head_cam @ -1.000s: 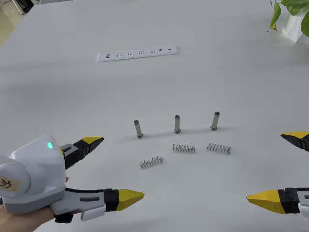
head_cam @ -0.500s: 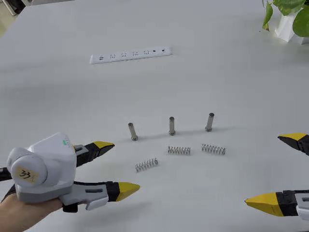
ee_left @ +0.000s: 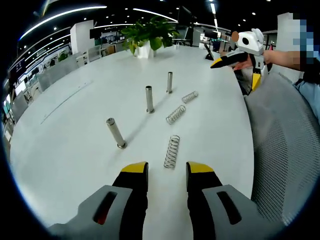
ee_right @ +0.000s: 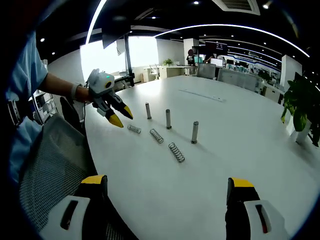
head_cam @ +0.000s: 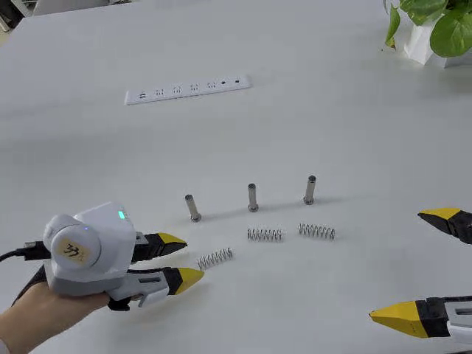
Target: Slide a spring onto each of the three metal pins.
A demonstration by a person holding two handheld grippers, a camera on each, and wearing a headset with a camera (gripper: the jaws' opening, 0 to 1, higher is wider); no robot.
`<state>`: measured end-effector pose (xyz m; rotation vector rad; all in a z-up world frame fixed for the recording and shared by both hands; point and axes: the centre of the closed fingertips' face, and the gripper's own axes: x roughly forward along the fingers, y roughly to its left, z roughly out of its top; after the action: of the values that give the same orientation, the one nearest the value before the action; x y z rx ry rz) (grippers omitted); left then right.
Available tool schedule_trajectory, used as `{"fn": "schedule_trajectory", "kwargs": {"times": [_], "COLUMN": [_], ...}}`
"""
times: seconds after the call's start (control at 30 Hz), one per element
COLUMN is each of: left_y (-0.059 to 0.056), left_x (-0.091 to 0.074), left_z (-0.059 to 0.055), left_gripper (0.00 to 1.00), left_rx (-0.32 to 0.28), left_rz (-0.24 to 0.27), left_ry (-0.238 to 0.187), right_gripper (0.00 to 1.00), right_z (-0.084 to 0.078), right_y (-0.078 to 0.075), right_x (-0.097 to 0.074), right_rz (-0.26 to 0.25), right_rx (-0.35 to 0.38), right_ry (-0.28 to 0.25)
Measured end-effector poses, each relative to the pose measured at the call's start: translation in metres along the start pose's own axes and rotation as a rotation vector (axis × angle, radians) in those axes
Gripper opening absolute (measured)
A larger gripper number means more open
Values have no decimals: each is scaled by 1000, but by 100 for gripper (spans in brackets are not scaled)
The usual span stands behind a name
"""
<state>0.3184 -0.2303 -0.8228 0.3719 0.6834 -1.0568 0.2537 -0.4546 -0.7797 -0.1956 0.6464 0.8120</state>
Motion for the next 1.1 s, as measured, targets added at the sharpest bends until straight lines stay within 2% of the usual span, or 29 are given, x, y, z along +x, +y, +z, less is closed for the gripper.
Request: {"fn": "schedule_trajectory", "kwargs": {"times": [0.23,0.43,0.7,0.8,0.97,1.1], "left_y": [-3,-7,-8,-9,-11,-9], "left_x": [8,16,22,23,24,25], "left_z": [0,-1,-4,-6,-7,-7], "left_gripper": [17,15,12,11,10,8], "left_rx": [41,81,125,145,145,158], "left_rz": [-32,-73,-98,-104,-116,-109], "left_ry": [65,111,166,183,198,209], "right_gripper": [99,99,99,99,99,99], "right_z": [-3,-5,-8,-9,-10,-11], "right_y": [2,3,5,5,5,7], "right_x": [0,0,1,0,0,1], "right_rz": [-4,-4,-7,-10,-14,-13], "right_rx": [11,19,31,36,44,47], "right_ry": [-1,-3,-10,-11,-17,-19]}}
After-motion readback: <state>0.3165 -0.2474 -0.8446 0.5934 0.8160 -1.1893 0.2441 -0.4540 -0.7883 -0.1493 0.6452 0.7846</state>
